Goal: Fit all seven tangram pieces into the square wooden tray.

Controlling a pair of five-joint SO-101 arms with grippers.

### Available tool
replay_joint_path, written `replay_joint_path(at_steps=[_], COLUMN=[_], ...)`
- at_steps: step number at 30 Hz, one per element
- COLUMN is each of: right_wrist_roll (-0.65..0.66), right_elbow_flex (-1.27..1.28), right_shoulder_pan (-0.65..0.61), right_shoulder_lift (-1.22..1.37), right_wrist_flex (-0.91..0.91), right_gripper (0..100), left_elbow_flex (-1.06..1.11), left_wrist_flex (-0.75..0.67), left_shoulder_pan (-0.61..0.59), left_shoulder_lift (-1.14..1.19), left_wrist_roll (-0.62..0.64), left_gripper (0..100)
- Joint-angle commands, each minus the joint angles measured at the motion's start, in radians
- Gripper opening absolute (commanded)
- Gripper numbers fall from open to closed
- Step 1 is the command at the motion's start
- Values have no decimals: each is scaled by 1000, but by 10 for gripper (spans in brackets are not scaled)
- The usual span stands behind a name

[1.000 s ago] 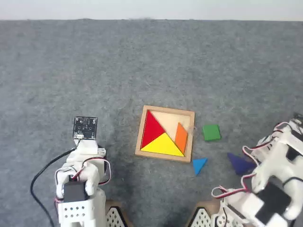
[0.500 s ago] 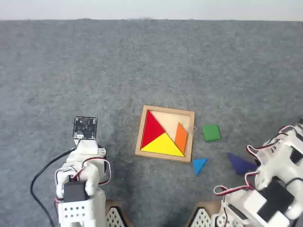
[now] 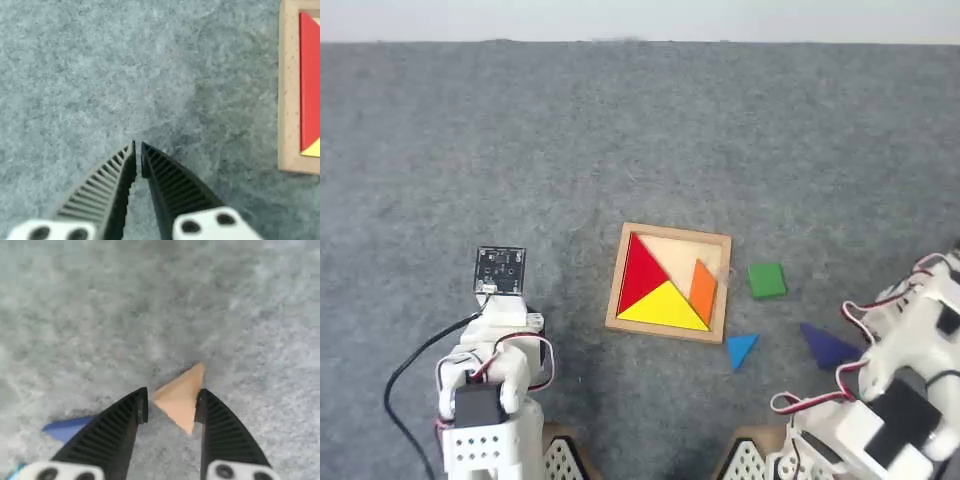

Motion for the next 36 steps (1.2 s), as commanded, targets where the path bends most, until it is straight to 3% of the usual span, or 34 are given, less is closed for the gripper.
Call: replay_joint_path(at_steps=[1,3,11,36], right_wrist_roll=[-34,-81,-55,-28], right_elbow_flex=[-97,-103,-20,78], right_shoulder_pan=[-36,-31,16,13], right_shoulder_lift=[-13,-10,-1,1], right_wrist_flex=[64,64,-7,-114], right_gripper=[154,158,239,230], left_elbow_flex=[-13,-13,-13,-13], left_wrist_flex=[3,3,3,3], left_shoulder_pan=[-5,-5,-5,-5], left_shoulder_lift=[-18,-18,-18,-18], left_wrist_roll=[17,17,17,17], left_gripper=[18,18,18,18])
